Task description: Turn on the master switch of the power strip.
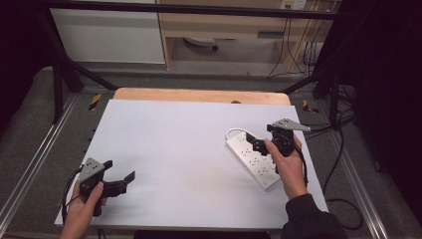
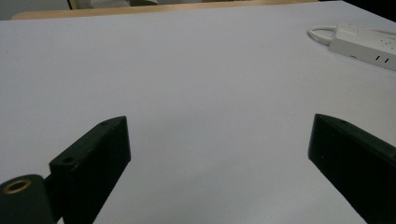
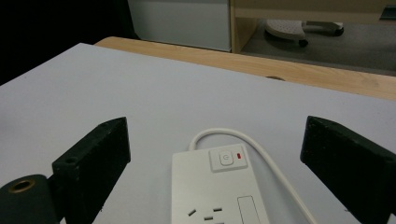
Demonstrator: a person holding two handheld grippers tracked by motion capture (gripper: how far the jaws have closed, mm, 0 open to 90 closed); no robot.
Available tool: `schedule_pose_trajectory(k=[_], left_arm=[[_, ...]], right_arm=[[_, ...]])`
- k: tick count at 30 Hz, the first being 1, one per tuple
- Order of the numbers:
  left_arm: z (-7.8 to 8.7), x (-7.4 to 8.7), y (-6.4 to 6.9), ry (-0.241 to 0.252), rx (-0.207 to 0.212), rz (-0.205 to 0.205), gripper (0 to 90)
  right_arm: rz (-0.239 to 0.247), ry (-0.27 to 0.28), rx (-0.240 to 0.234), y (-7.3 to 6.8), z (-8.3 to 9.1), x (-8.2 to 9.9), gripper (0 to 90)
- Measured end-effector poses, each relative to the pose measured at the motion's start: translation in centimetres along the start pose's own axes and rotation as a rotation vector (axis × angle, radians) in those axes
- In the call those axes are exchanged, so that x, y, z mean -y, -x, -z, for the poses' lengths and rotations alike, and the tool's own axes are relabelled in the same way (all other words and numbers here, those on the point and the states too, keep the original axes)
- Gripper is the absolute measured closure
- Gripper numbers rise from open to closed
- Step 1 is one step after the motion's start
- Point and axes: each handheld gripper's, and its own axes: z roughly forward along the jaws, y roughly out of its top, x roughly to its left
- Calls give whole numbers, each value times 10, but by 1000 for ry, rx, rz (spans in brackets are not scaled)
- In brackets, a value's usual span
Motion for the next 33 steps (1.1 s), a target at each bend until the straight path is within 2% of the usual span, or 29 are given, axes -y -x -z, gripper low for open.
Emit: schedule_pose_trajectory(k=[10, 16, 27, 33], left_arm=[[1, 0, -1, 7, 3, 9, 59], [2, -1, -1, 18, 7, 12, 59], [3, -1, -2, 27, 6, 12, 59], [4, -1, -1, 34, 8, 17, 59]], right_arm=[[1, 72, -11, 4, 28, 4, 73], [17, 106, 7, 8, 41, 12, 67], [32, 104, 24, 13, 61, 41, 64], [38, 81, 32, 17, 69, 59, 64]])
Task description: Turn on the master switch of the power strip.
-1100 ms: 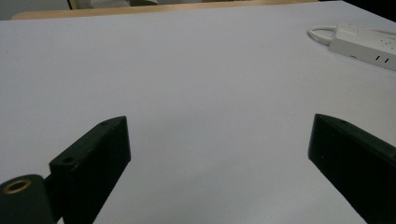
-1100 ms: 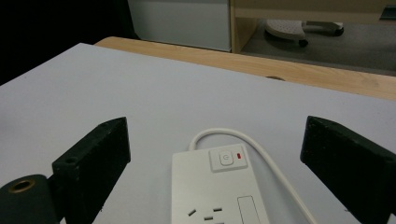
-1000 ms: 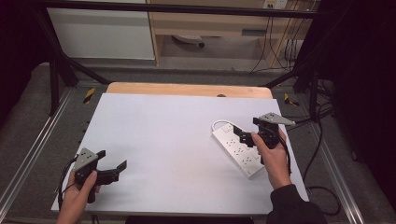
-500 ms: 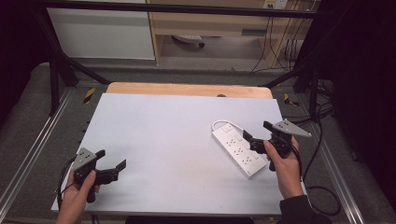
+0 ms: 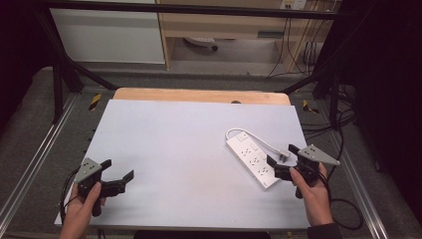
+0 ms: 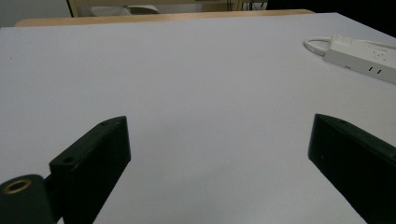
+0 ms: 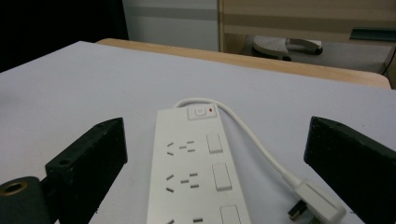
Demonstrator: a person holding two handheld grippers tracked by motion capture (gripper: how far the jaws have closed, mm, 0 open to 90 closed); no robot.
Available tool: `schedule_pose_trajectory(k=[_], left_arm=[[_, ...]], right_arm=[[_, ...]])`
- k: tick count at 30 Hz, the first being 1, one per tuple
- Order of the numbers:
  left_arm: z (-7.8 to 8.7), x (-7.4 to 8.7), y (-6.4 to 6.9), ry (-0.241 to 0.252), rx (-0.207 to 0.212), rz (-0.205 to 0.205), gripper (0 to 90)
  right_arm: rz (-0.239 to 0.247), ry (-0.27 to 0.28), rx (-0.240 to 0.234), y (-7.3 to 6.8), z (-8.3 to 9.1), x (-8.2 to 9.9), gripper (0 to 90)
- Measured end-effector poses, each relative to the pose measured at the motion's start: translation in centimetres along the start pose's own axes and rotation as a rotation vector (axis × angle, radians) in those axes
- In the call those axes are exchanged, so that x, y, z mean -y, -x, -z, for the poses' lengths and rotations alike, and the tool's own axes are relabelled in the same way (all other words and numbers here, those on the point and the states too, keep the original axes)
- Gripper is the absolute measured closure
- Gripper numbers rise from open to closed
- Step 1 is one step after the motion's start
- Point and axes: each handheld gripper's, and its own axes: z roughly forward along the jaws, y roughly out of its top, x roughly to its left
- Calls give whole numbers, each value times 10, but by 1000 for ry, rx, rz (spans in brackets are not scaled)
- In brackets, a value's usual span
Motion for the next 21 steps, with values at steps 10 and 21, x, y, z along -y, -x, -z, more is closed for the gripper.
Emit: schedule_pose_trajectory(k=[10, 21], left_arm=[[1, 0, -1, 3, 1, -4, 59], [1, 0, 0, 3, 3, -7, 59]], right_arm=[[-11, -90, -5, 7, 9, 30, 63], [9, -321, 36, 12, 10, 57, 50]])
